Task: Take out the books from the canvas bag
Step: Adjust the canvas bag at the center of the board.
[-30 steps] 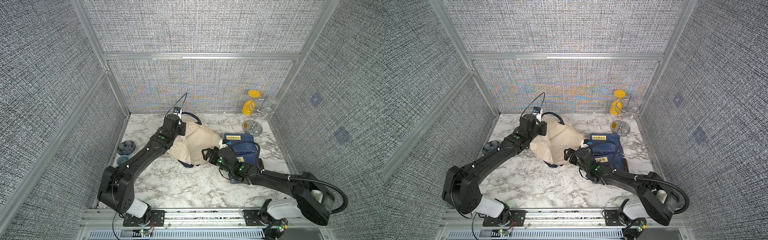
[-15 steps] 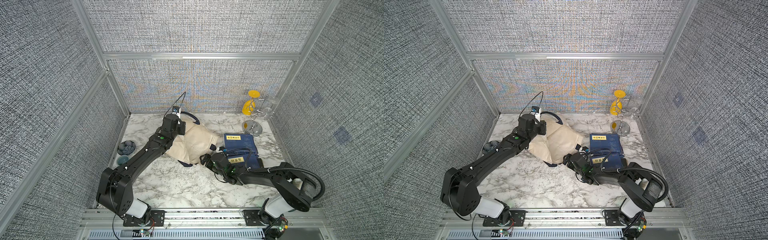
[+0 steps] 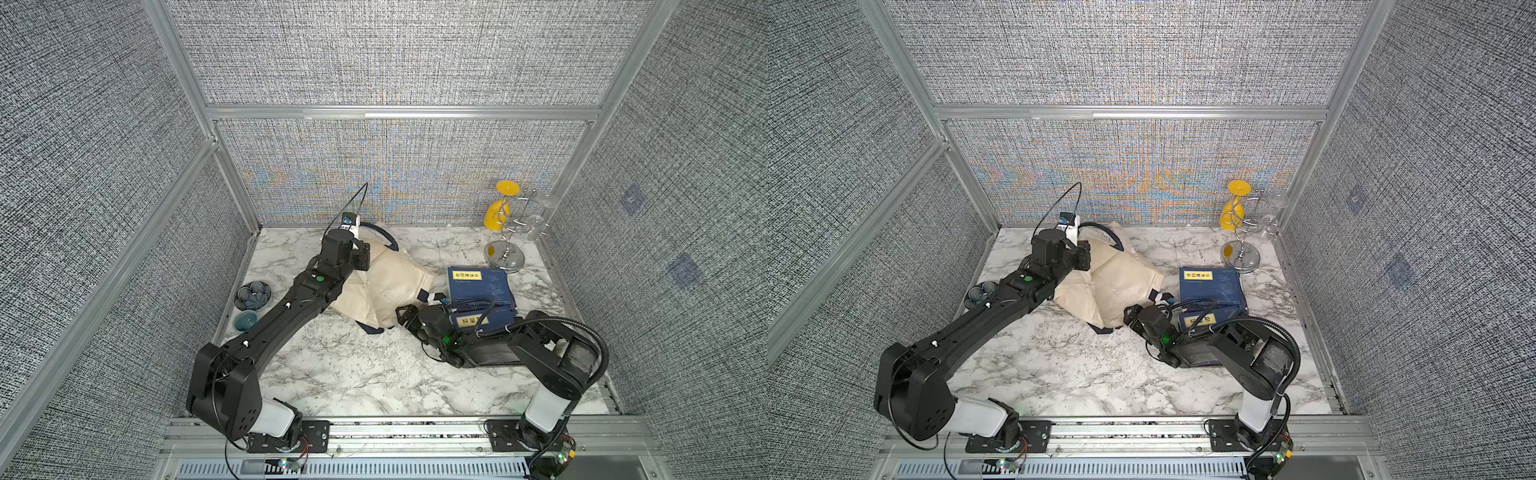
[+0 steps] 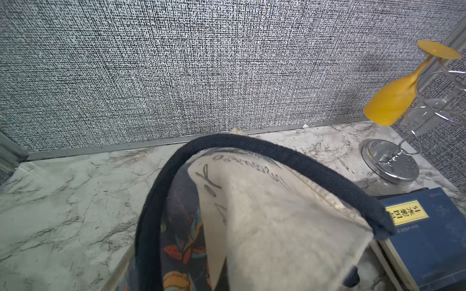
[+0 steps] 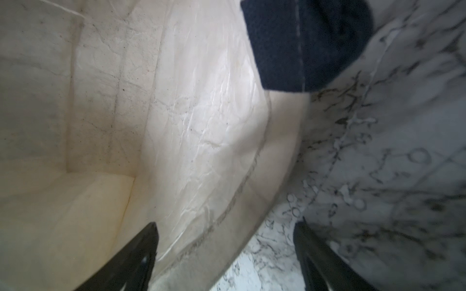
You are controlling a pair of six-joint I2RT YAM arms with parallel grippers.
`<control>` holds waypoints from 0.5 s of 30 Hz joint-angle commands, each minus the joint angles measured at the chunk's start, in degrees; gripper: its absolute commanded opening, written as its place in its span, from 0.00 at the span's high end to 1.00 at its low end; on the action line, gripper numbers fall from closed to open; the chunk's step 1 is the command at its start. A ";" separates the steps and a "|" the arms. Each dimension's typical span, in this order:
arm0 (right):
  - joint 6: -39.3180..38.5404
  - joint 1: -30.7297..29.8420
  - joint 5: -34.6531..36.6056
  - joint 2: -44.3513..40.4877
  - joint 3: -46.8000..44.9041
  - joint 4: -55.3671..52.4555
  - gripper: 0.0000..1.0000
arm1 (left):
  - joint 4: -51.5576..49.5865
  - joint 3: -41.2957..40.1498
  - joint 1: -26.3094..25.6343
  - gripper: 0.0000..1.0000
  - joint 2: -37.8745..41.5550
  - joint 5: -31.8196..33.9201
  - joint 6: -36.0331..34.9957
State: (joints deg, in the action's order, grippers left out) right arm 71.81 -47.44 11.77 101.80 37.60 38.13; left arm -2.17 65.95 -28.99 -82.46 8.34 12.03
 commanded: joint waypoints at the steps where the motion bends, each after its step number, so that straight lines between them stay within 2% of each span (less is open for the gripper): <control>1: 0.19 0.25 0.53 1.18 0.84 3.52 0.16 | 3.71 -0.21 0.15 1.00 0.80 -1.00 0.75; 10: 1.49 0.33 -0.06 3.31 1.79 5.20 0.20 | 5.39 -1.28 0.09 1.00 3.39 -1.31 1.39; 15: 1.70 -0.08 -0.30 2.16 0.30 7.13 0.21 | 11.23 -4.54 0.14 1.00 7.32 -1.40 1.03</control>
State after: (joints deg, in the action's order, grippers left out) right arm 73.41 -47.16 11.46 104.81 38.59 42.85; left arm 1.08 62.48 -28.99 -77.01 7.31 13.54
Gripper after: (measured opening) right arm 0.793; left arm 0.049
